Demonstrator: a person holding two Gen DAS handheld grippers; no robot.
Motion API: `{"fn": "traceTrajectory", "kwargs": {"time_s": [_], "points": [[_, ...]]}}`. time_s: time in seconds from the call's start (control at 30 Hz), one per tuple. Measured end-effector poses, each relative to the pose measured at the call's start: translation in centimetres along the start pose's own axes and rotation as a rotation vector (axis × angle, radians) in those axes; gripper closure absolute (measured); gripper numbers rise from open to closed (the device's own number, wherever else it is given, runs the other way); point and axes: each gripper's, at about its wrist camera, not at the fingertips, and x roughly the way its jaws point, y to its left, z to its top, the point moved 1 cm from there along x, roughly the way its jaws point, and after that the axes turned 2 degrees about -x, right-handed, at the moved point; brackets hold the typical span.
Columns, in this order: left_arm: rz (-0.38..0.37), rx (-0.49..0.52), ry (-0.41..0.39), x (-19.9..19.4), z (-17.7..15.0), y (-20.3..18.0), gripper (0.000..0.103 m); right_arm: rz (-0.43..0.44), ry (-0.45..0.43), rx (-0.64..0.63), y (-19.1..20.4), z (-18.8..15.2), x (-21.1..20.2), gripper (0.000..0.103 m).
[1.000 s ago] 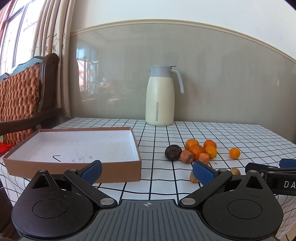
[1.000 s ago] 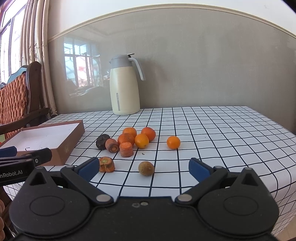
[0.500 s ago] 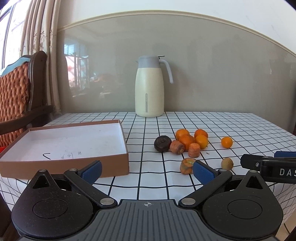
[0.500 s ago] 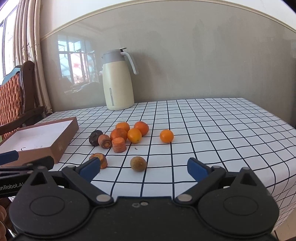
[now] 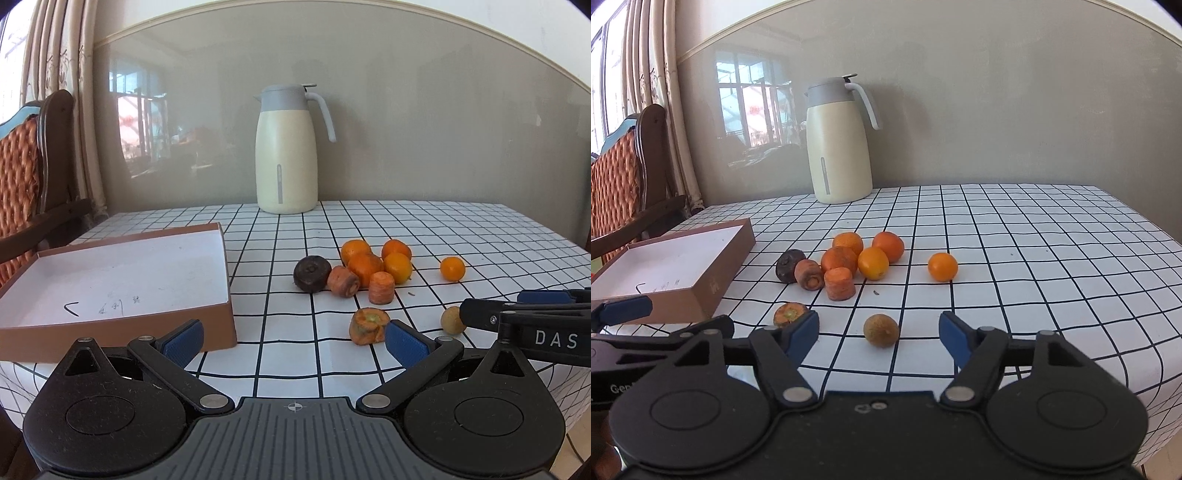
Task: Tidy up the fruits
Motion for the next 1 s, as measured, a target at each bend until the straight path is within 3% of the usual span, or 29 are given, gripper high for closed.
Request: {"fn": "traceTrajectory", "kwargs": {"time_s": [0.57,0.67,0.87,1.0], "points": [[-0.087,-0.004,0.022,2.8,0.1,-1.2,0.001,0.010,0.081,0.010,-0.9,-0.1,3.4,0.073],[-0.117,0.011,0.030,3.0,0.2,-1.4,0.009,0.024,0.093,0.020,-1.1,-0.1,3.8,0.077],[-0.108,0.056,0.039,3.6,0.1,-1.5,0.012,0.049,0.105,0.003,-0.8,-0.3,4.6,0.077],[-0.121,0.063,0.053,4.0,-0.1,-1.8,0.013,0.038,0.110,-0.004,-1.0,-0.4,5.0,0.084]]}}
